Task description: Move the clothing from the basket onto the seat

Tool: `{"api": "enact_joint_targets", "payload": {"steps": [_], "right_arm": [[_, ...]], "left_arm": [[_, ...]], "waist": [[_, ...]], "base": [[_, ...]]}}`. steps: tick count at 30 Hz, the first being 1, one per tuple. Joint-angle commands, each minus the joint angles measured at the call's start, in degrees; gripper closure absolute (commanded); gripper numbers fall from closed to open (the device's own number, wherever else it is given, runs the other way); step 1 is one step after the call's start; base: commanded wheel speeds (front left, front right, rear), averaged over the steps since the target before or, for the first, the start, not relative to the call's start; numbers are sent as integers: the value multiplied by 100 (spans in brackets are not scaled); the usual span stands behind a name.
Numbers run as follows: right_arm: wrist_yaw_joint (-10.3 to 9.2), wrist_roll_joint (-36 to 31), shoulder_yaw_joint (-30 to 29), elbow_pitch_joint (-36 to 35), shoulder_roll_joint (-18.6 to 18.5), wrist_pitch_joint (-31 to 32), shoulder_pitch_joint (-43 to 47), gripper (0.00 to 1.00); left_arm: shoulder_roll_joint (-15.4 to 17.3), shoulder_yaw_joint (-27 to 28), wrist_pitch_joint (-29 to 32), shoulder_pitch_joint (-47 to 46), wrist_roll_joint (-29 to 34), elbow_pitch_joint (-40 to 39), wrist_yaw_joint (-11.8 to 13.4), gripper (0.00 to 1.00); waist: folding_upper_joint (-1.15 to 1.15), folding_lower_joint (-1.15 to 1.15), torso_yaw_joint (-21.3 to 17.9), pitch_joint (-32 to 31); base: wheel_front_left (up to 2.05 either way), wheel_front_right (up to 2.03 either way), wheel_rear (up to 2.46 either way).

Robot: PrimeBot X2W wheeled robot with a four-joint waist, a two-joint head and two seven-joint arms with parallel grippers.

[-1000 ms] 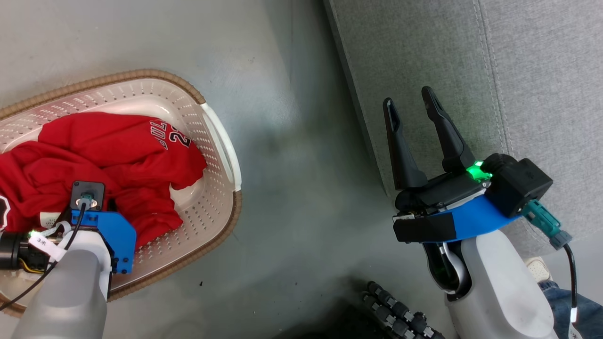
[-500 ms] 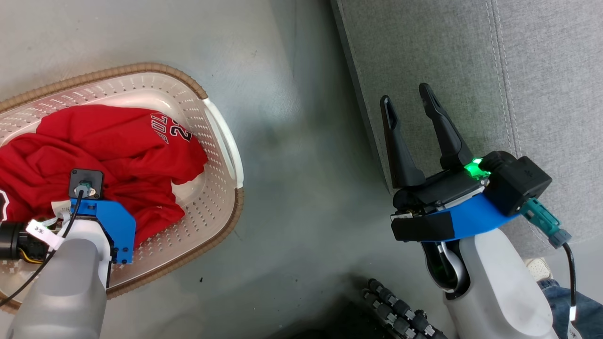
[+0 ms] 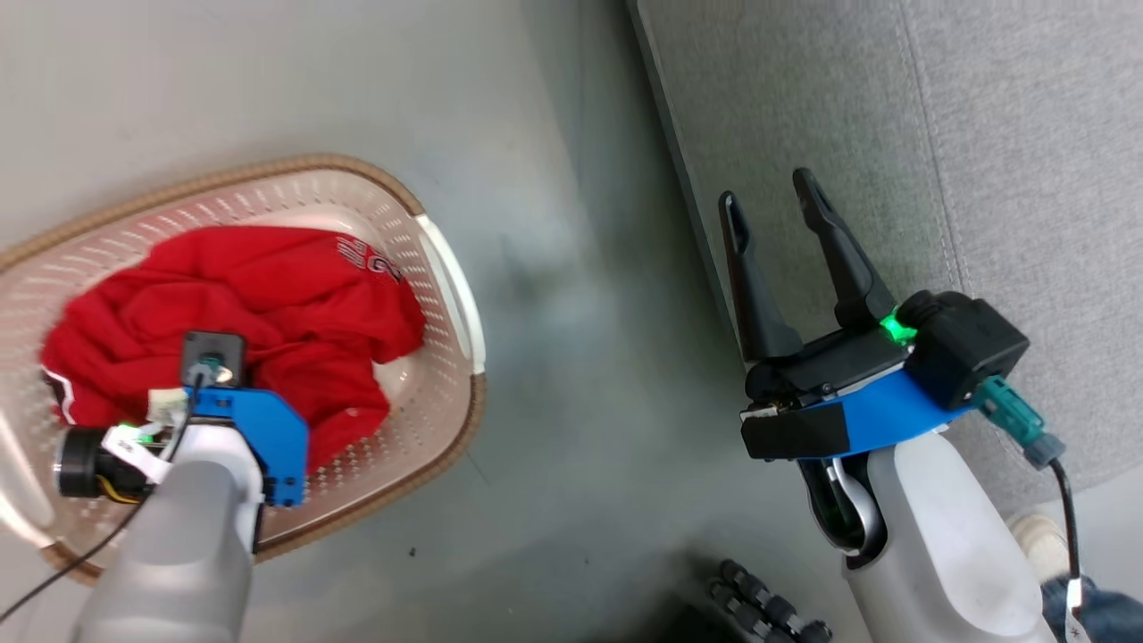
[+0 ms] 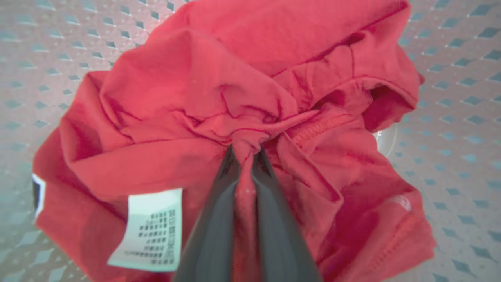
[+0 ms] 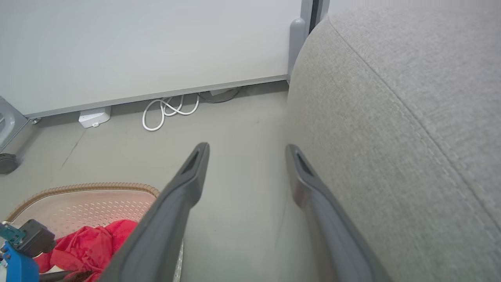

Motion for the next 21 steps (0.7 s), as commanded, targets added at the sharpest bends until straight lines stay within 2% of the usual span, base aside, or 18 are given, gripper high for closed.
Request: {"api": "enact_joint_targets", "payload": {"steps": [1, 11, 17, 21], "right_arm": [[-4, -49, -13, 35, -7, -28, 27, 0], [-4, -627, -206, 466, -10, -27, 406, 0], [-5, -775, -248, 658, -11, 102, 762, 0], [-4, -816, -240, 681, -11, 257, 1050, 0]], "left_arm": [[-37, -27, -50, 53, -17, 13, -27, 100], [-623, -271, -569, 402, -138, 92, -385, 100], [-741, -450, -821, 709, -316, 45, -654, 100], [-752, -788, -878, 996, -665, -326, -926, 100]], "waist": [[0, 0, 182, -284], [0, 0, 933, -1912], [0, 0, 1293, -2939], [0, 0, 1478, -3561]], "base": [[0, 0, 0], [0, 0, 0], [0, 0, 0], [0, 0, 0]]}}
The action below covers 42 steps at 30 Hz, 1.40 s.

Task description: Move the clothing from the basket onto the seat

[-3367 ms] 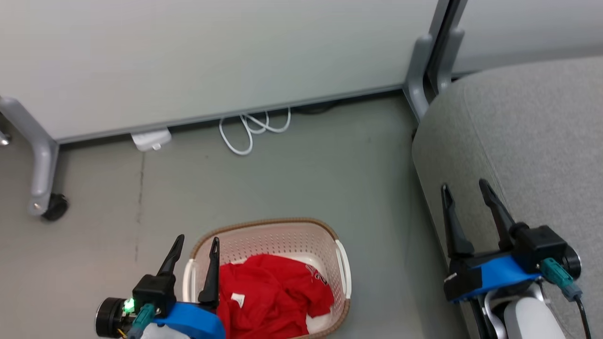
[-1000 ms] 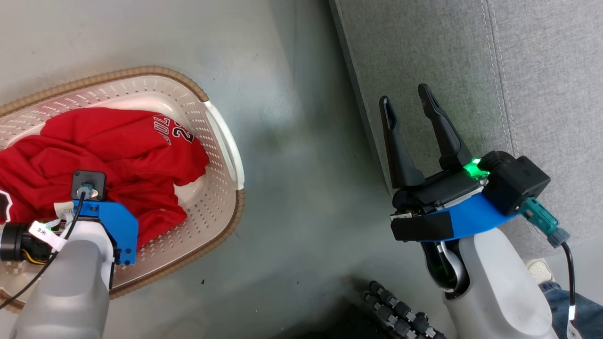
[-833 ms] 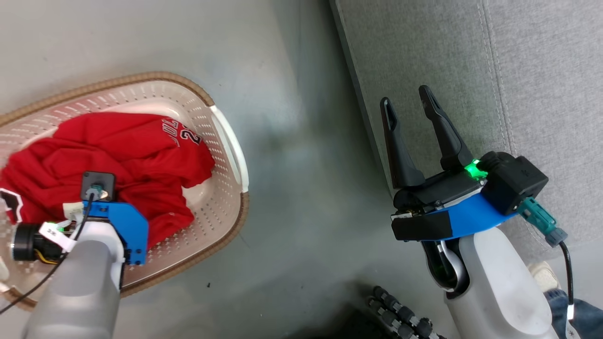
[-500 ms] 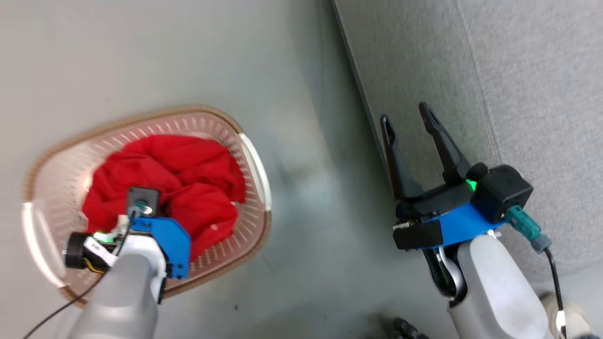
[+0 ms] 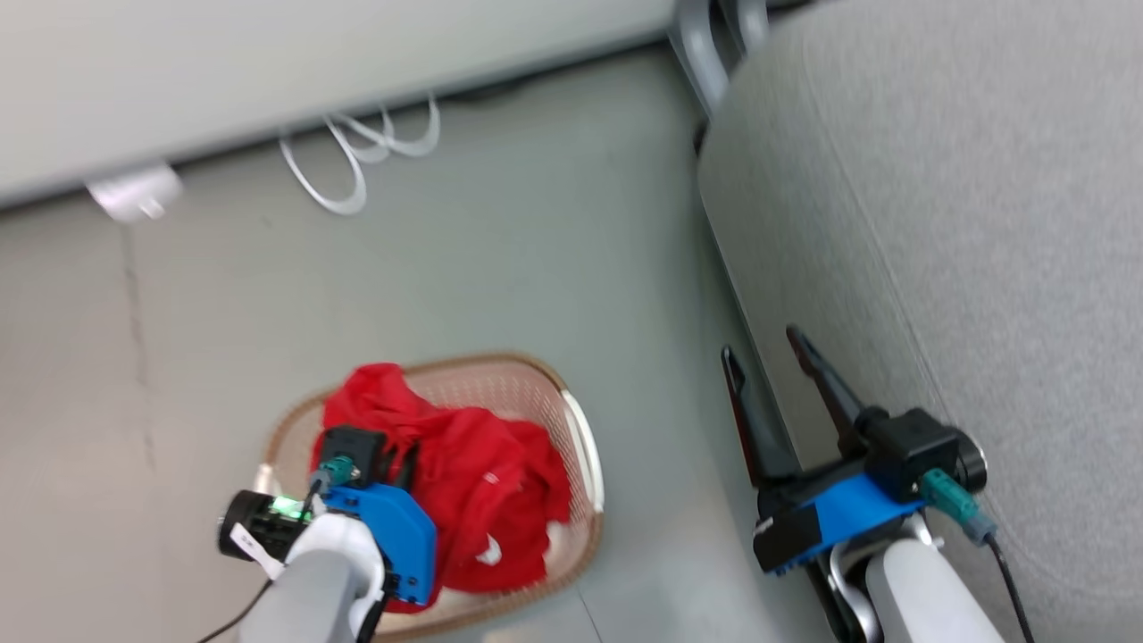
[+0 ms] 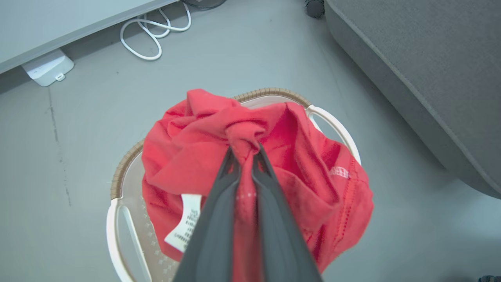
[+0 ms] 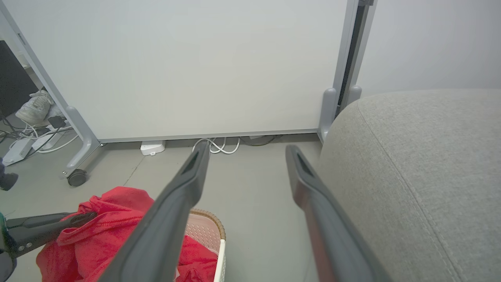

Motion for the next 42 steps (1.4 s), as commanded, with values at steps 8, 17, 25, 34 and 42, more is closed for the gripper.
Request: {"api": "enact_joint_targets", "payload": {"steps": [8, 17, 25, 34, 42], "right_arm": [[-4, -38, -134, -158, -15, 288, 663, 0], [-4, 4, -123, -374, -15, 500, 1058, 0], [-4, 10, 36, -479, -15, 591, 1116, 0], [-4, 13, 157, -505, -15, 646, 1141, 0], [-4, -10, 190, -528, -15, 666, 1125, 0]], "left_arm": [[-2, -995, 192, 177, -762, -1001, -21, 100], [3, -1862, 366, -298, -1572, -1953, 232, 100], [2, -2418, 543, -735, -2335, -2506, 403, 100], [2, -2846, 587, -1105, -3049, -2650, 576, 100], [2, -3150, 401, -1247, -3398, -2511, 695, 100]], "waist": [[0, 2, 789, -1569], [0, 2, 1018, -1964], [0, 2, 1077, -2059], [0, 2, 1089, -2106], [0, 2, 1056, -2077]], "base": [[0, 0, 0], [0, 0, 0], [0, 0, 0], [0, 0, 0], [0, 0, 0]]}}
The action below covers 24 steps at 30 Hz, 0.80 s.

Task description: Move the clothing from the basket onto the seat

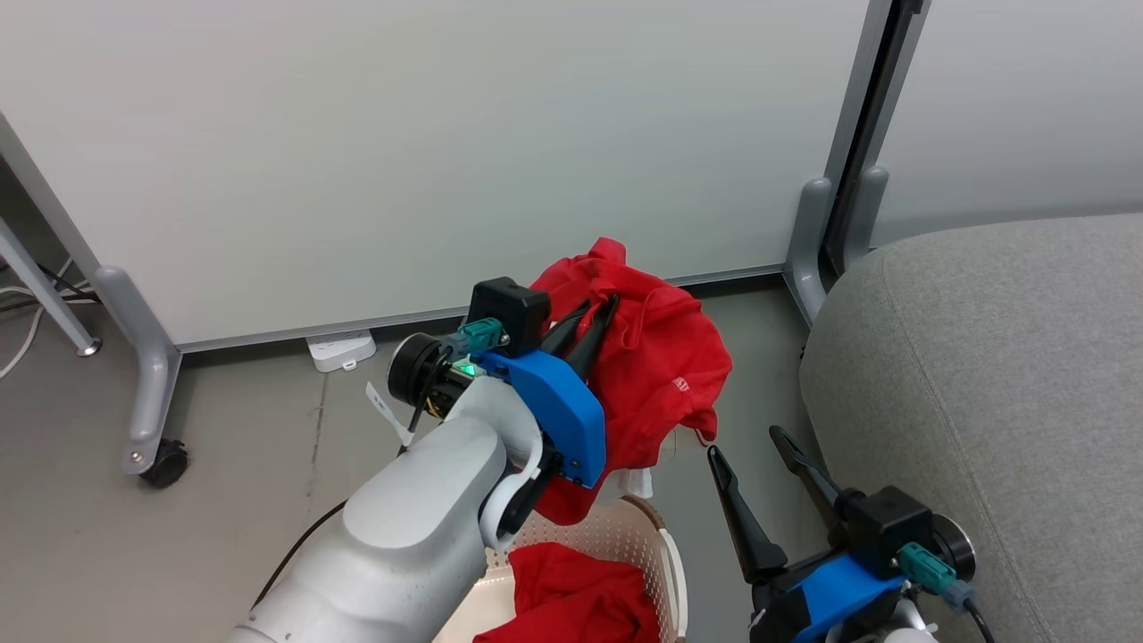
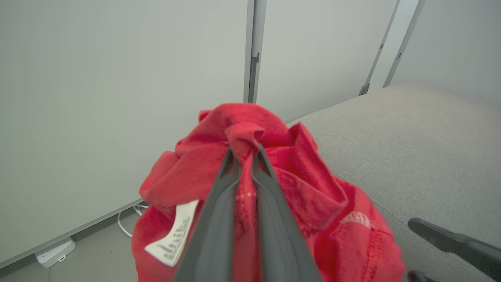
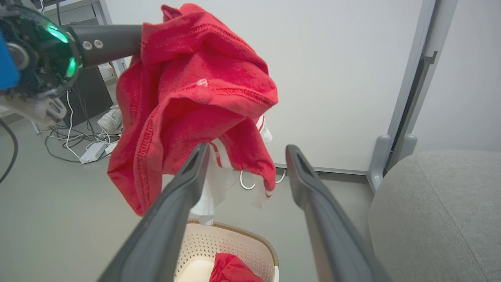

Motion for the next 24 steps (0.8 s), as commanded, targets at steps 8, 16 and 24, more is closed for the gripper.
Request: {"api": "enact_joint_targets", "payload": {"steps": [8, 16, 24], "right_arm": [[-4, 222, 308, -114, -14, 143, -241, 0], [-4, 589, 808, 236, -15, 395, -630, 0], [-4, 695, 963, 973, -12, 448, -1144, 0]], "left_arm": [[16, -280, -202, -181, -330, 126, 90, 100], [17, -560, -309, -275, -584, 143, 134, 100], [15, -832, -384, -350, -832, 105, 171, 100]], "waist": [[0, 0, -27, 49], [0, 0, 1, 58], [0, 0, 76, 24]], "base": [[0, 0, 0], [0, 0, 0], [0, 0, 0]]}}
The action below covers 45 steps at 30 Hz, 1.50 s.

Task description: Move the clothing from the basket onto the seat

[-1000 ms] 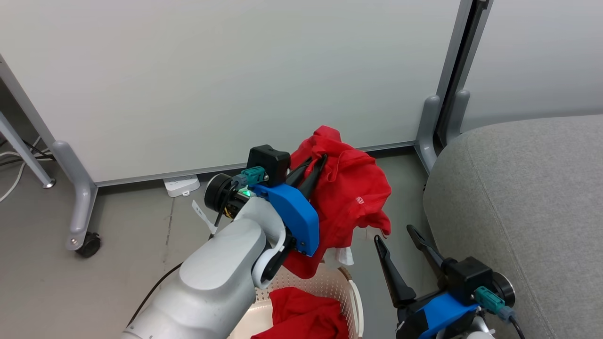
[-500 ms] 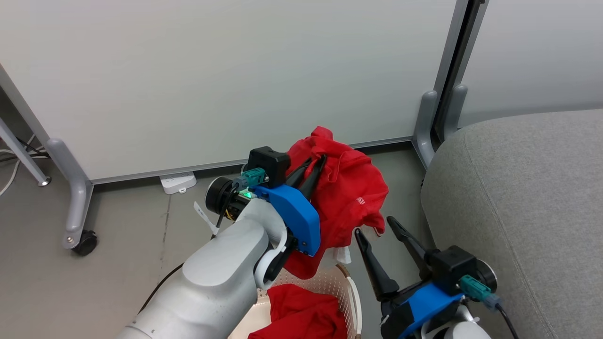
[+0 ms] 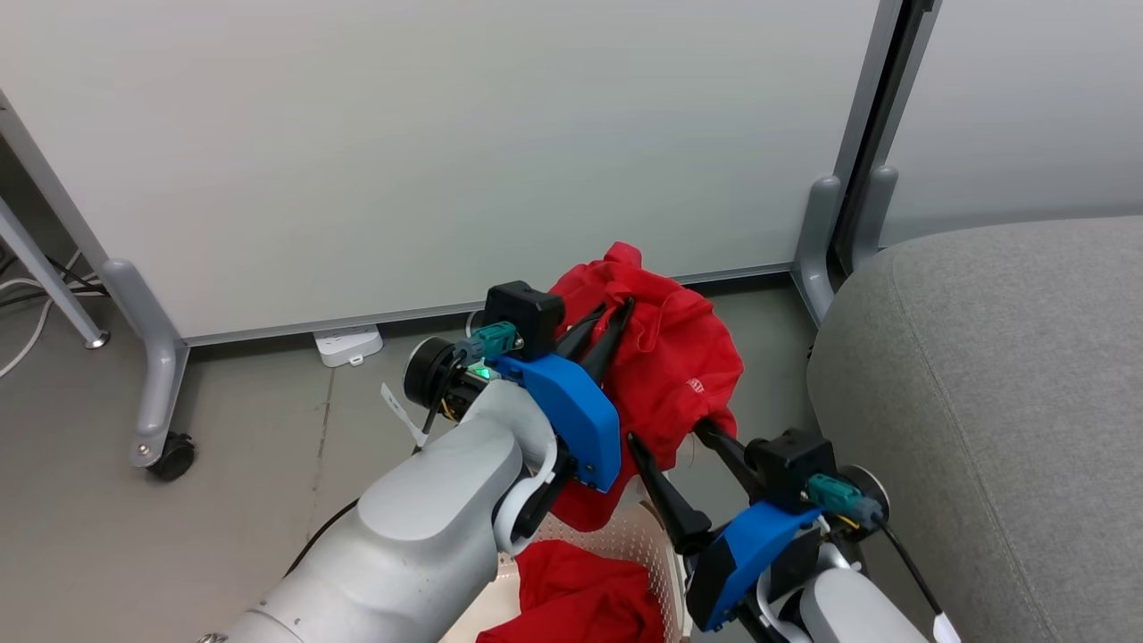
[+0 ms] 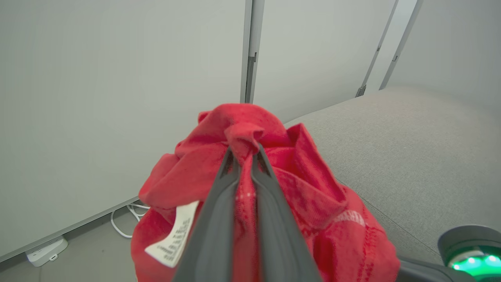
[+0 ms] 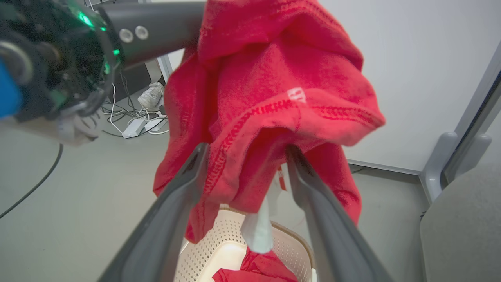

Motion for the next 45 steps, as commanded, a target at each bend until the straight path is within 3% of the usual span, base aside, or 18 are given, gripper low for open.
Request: {"api": "enact_joint_targets", "payload": {"steps": [1, 15, 16, 17, 18, 19, 45], "right_arm": [[-4, 26, -5, 190, -12, -21, -197, 0], [-4, 257, 370, 1487, -9, -70, -1182, 0], [-4, 287, 408, 1561, -10, -85, -1230, 20], [-4, 318, 440, 1634, -11, -100, -1283, 70], [-4, 323, 477, 1697, -11, -141, -1339, 80], [-4, 342, 501, 1757, -10, -168, -1387, 100], [-4, 483, 781, 2273, -10, -545, -1565, 100]], "left_arm": [[15, -60, -50, -88, -60, -22, 31, 100], [14, -443, -136, -225, -435, -116, 97, 100], [14, -466, -148, -233, -468, -120, 103, 100], [14, -490, -156, -243, -485, -120, 102, 100], [14, -510, -168, -250, -513, -120, 98, 100], [13, -529, -166, -261, -531, -116, 101, 100], [14, -797, -292, -293, -860, 68, 109, 100]], "waist": [[0, -1, 24, -18], [0, -1, 139, -59], [0, -1, 143, -57], [0, -1, 147, -55], [0, -1, 152, -53], [0, -1, 158, -53], [0, -1, 90, -118]], "base": [[0, 0, 0], [0, 0, 0], [0, 0, 0], [0, 0, 0], [0, 0, 0], [0, 0, 0], [0, 0, 0]]}}
